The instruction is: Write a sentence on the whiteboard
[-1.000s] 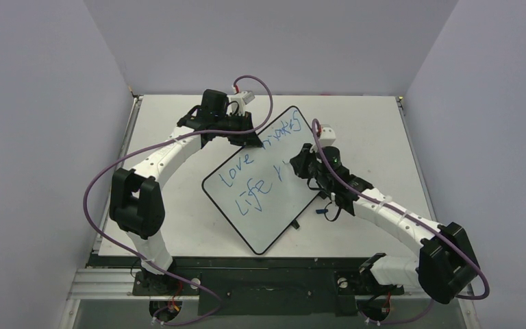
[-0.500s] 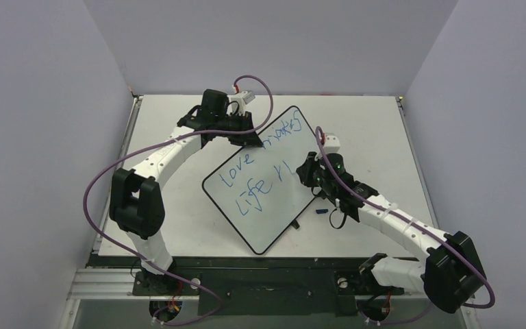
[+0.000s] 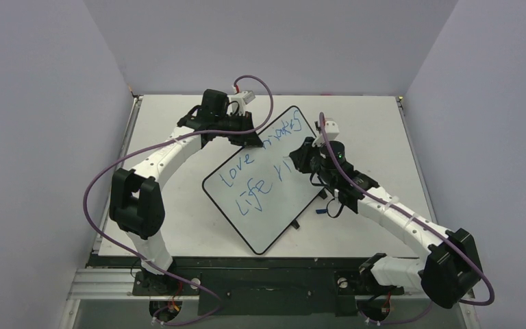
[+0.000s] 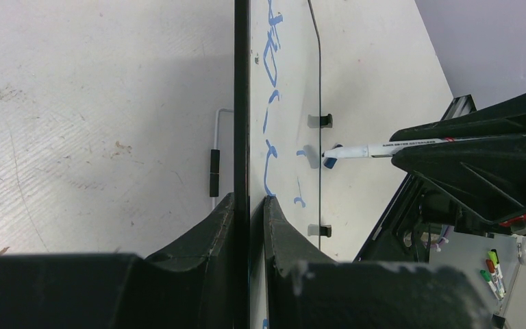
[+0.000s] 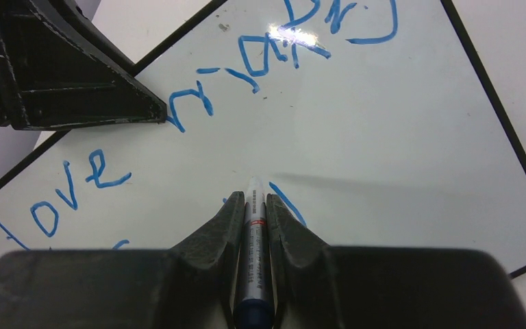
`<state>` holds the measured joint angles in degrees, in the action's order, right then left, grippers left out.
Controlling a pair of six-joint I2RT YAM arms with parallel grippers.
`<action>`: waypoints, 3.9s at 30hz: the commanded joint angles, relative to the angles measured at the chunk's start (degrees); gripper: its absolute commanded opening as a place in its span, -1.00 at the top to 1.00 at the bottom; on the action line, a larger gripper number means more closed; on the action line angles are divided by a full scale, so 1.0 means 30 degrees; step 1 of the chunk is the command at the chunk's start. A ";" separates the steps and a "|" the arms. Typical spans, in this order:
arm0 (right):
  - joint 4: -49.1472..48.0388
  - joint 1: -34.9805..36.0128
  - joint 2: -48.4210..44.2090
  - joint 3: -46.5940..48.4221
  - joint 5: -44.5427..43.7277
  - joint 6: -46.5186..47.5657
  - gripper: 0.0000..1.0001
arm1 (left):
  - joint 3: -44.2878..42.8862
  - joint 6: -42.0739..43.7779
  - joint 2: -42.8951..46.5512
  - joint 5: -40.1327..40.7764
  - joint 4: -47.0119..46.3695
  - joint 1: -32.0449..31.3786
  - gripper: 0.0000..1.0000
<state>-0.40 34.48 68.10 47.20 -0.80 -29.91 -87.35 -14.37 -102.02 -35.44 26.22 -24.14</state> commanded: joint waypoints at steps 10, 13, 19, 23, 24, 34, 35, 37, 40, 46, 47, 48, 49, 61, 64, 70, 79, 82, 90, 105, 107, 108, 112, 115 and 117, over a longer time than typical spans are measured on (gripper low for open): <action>-0.2266 -0.0147 0.2233 0.1796 0.1424 -0.0990 1.00 | 0.0493 0.1538 0.0024 0.0327 0.1410 -0.1066 1.00; -0.2433 -0.0278 0.2409 0.1600 0.1437 -0.1042 1.00 | 0.0483 0.1560 -0.0036 0.0347 0.1405 -0.1064 1.00; -0.2458 -0.0750 0.2514 0.0823 0.1344 -0.1066 1.00 | 0.0465 0.1568 -0.0050 0.0349 0.1454 -0.1064 1.00; -0.2444 -0.1208 0.2497 0.0354 0.1391 -0.1190 1.00 | 0.0465 0.1579 -0.0091 0.0387 0.1449 -0.1064 1.00; -0.2443 -0.1282 0.2482 0.0308 0.1429 -0.1206 1.00 | 0.0450 0.1570 -0.0079 0.0388 0.1452 -0.1064 1.00; -0.2418 -0.1517 0.1890 0.0372 0.1761 -0.1206 1.00 | 0.0465 0.1597 -0.0118 0.0391 0.1440 -0.1064 1.00; -0.2364 -0.1525 0.1784 0.0405 0.1782 -0.1217 1.00 | 0.0465 0.1597 -0.0123 0.0404 0.1452 -0.1064 1.00; -0.2335 -0.1550 0.1354 0.0434 0.1821 -0.1268 1.00 | 0.0465 0.1579 -0.0118 0.0416 0.1448 -0.1064 1.00; -0.2172 -0.1746 0.0807 0.0370 0.1730 -0.1332 1.00 | 0.0465 0.1596 -0.0099 0.0467 0.1434 -0.1064 1.00; -0.2034 -0.2708 0.0009 -0.0112 0.1292 -0.1982 1.00 | 0.0465 0.1597 -0.0056 0.0467 0.1448 -0.1064 1.00; -0.2048 -0.2853 0.0095 -0.0144 0.1306 -0.1997 1.00 | 0.0465 0.1597 -0.0061 0.0466 0.1437 -0.1064 1.00; -0.2074 -0.3107 0.0153 -0.0191 0.1398 -0.2089 1.00 | 0.0465 0.1597 -0.0036 0.0471 0.1451 -0.1064 1.00; -0.2083 -0.3213 0.0278 -0.0213 0.1432 -0.2138 1.00 | 0.0465 0.1597 -0.0022 0.0475 0.1454 -0.1064 1.00; -0.2947 -0.3992 0.1512 -0.0193 0.2239 -0.3017 1.00 | 0.0493 0.1596 -0.0040 0.0430 0.1456 -0.1102 1.00; -0.3194 -0.3978 0.1940 -0.0137 0.2273 -0.3150 1.00 | 0.0494 0.1573 -0.0065 0.0429 0.1442 -0.1092 1.00; -0.3563 -0.3994 0.2580 -0.0003 0.2601 -0.3276 1.00 | 0.0476 0.1568 -0.0058 0.0415 0.1452 -0.1094 1.00; -0.3762 -0.3978 0.3021 -0.0069 0.3188 -0.3415 1.00 | 0.0465 0.1606 -0.0008 0.0440 0.1441 -0.1094 1.00; -0.3789 -0.3871 0.3034 -0.0166 0.3369 -0.3446 1.00 | 0.0465 0.1597 0.0001 0.0415 0.1448 -0.1094 1.00; -0.3820 -0.3404 0.2864 -0.0819 0.3492 -0.3475 1.00 | 0.0464 0.1597 -0.0004 0.0446 0.1434 -0.1094 1.00; -0.3341 -0.3095 0.1251 -0.2760 0.3445 -0.3369 1.00 | 0.0464 0.1597 -0.0008 0.0475 0.1442 -0.1094 1.00; -0.3200 -0.3112 0.0993 -0.2986 0.3344 -0.3299 1.00 | 0.0465 0.1597 -0.0008 0.0487 0.1454 -0.1094 1.00; -0.3159 -0.3114 0.0861 -0.3128 0.3328 -0.3271 1.00 | 0.0465 0.1597 -0.0008 0.0500 0.1455 -0.1094 1.00; -0.2957 -0.3185 0.0571 -0.3516 0.3116 -0.3096 1.00 | 0.0466 0.1616 -0.0002 0.0527 0.1485 -0.1094 1.00; -0.2942 -0.3316 0.0465 -0.3689 0.2980 -0.3053 1.00 | 0.0466 0.1640 -0.0004 0.0525 0.1471 -0.1094 1.00; -0.2821 -0.3421 0.0408 -0.3641 0.2839 -0.2966 1.00 | 0.0465 0.1628 0.0000 0.0544 0.1484 -0.1094 1.00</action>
<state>-11.49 24.43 70.15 37.34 8.38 -40.07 -87.35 -14.46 -102.00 -34.57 26.68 -24.32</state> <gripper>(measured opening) 0.105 0.117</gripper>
